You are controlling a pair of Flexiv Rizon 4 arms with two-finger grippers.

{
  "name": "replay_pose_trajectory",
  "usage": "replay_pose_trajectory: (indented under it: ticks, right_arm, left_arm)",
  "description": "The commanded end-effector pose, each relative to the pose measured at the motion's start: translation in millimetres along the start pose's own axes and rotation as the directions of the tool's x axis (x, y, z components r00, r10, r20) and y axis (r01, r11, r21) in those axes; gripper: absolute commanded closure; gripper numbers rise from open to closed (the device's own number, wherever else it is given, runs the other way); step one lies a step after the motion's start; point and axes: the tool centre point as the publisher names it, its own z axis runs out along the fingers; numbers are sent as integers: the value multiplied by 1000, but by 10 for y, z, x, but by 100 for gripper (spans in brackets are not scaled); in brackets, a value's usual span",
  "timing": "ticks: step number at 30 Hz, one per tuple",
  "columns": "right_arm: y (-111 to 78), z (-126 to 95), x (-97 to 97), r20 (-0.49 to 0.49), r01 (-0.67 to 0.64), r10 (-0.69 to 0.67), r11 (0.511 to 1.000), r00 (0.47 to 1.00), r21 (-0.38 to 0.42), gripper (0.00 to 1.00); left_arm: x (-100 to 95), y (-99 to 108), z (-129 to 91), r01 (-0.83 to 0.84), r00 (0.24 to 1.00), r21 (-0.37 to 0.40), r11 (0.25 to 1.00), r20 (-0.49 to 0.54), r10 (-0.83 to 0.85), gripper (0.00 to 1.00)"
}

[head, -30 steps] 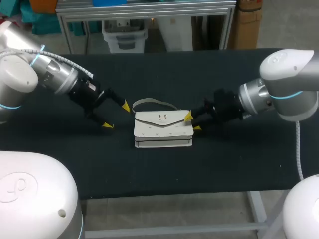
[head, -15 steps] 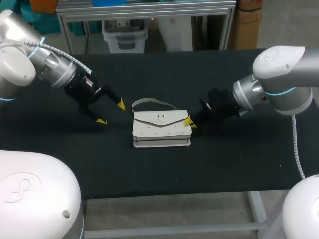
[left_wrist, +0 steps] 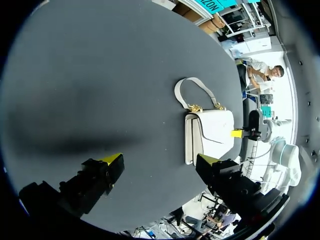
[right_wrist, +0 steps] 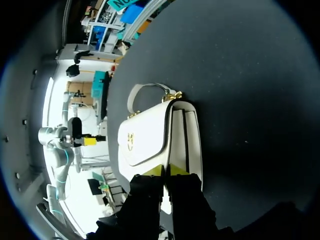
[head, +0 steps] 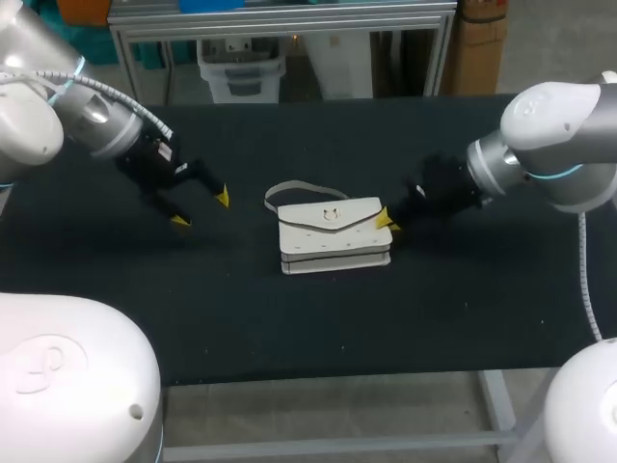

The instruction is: Pick up the bag, open it, inspect its contents, close it, and place it on the opposite side

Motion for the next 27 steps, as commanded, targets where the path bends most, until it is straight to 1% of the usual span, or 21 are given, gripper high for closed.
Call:
replay_pose_trajectory:
  ticks: [1, 4, 5, 7, 25, 27]
  right_arm:
    - [28, -240, -30, 45, 11, -10, 1000, 999, -20, 100]
    - [111, -370, -106, 70, 30, -29, 999, 997, -19, 100]
    - [140, -413, -140, 65, 41, -40, 999, 997, -7, 100]
    - [140, -413, -140, 65, 41, -40, 999, 997, -7, 100]
    - [140, -413, -140, 65, 41, -40, 999, 997, -7, 100]
    - [219, -499, -225, 90, 55, -49, 997, 995, -61, 100]
  left_arm:
    - [-14, -12, -105, -22, 999, 23, 999, 32, 21, 0]
    - [-45, -47, -164, -48, 998, 36, 998, 50, 46, 0]
    - [-54, -61, -189, -55, 997, 38, 998, 56, 53, 0]
    - [-63, -87, -239, -67, 995, 32, 997, 73, 64, 0]
    - [-63, -87, -239, -67, 995, 32, 997, 73, 64, 0]
    - [-80, -94, -252, -78, 993, 38, 996, 90, 74, 0]
